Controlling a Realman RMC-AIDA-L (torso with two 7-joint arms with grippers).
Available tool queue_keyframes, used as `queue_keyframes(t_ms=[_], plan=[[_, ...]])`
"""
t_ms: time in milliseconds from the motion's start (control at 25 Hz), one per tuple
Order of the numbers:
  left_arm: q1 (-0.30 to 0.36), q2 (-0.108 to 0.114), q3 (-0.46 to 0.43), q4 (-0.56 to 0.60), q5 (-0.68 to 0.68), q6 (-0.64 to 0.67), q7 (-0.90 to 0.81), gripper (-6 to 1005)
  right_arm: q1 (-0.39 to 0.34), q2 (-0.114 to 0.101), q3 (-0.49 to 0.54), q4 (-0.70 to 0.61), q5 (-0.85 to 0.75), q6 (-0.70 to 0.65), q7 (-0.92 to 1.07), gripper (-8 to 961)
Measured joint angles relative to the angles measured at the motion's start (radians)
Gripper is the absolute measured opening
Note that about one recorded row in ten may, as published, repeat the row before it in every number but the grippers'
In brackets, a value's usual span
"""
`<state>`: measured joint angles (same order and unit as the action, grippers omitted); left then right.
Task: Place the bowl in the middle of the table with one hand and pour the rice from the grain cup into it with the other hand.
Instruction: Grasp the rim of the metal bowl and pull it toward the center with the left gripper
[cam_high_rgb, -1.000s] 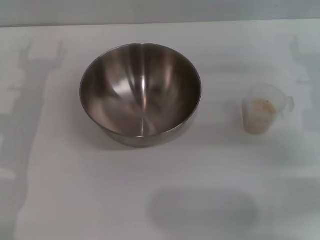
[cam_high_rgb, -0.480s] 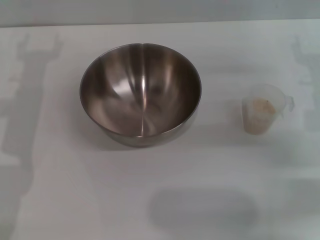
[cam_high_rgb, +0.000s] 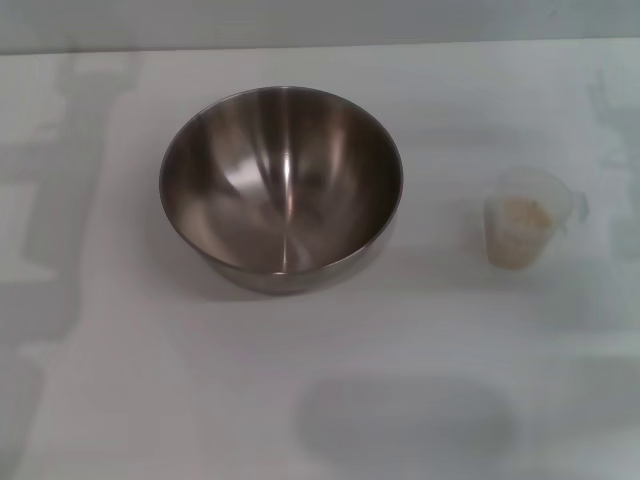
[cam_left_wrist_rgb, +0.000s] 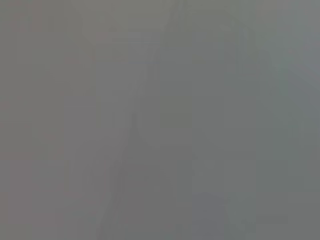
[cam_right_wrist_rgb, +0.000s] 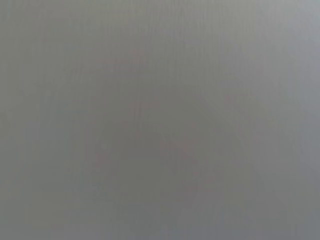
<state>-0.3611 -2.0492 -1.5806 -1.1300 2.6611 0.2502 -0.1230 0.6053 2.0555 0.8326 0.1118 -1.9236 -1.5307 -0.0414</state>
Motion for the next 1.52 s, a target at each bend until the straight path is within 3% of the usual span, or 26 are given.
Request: queue_keyframes(t_ms=[40, 160, 280, 320, 440, 520, 560, 720, 920, 1240, 1520], plan=[[0.000, 0.000, 0.000, 0.000, 0.000, 0.000, 0.000, 843, 0.000, 0.000, 0.000, 0.000, 0.000, 0.000, 0.000, 713], [0.006, 0.002, -0.045, -0.129, 0.000, -0.232, 0.011, 843, -0.001, 0.000, 0.007, 0.000, 0.000, 0.004, 0.000, 714], [0.006, 0.003, -0.065, -0.178, 0.000, -0.344, 0.027, 843, -0.002, 0.000, 0.009, 0.000, 0.000, 0.008, 0.000, 713], [0.006, 0.004, -0.088, -0.233, -0.001, -0.467, 0.060, 843, -0.002, 0.000, 0.010, 0.000, 0.000, 0.009, 0.000, 713], [0.006, 0.004, -0.106, -0.281, -0.004, -0.578, 0.093, 843, -0.002, 0.000, 0.010, 0.000, 0.000, 0.009, 0.000, 714], [-0.004, -0.003, -0.152, -0.378, -0.007, -0.818, 0.165, 842, -0.002, 0.000, 0.010, -0.001, 0.000, 0.009, 0.000, 715], [-0.004, -0.003, -0.152, -0.378, -0.007, -0.818, 0.165, 842, -0.002, 0.000, 0.010, -0.001, 0.000, 0.009, 0.000, 715], [-0.027, -0.008, -0.187, -0.456, -0.008, -1.073, 0.235, 842, -0.002, -0.001, 0.010, -0.009, 0.000, 0.011, 0.000, 713], [-0.081, -0.009, -0.210, -0.475, -0.007, -1.318, 0.292, 842, 0.004, -0.002, 0.010, -0.020, 0.000, 0.011, 0.000, 713], [-0.123, -0.010, -0.210, -0.443, 0.001, -1.417, 0.316, 841, 0.007, -0.002, 0.010, -0.026, 0.000, 0.011, 0.000, 714], [-0.183, -0.009, -0.215, -0.339, 0.021, -1.478, 0.335, 841, 0.011, -0.004, 0.010, -0.028, 0.000, 0.011, 0.000, 713]])
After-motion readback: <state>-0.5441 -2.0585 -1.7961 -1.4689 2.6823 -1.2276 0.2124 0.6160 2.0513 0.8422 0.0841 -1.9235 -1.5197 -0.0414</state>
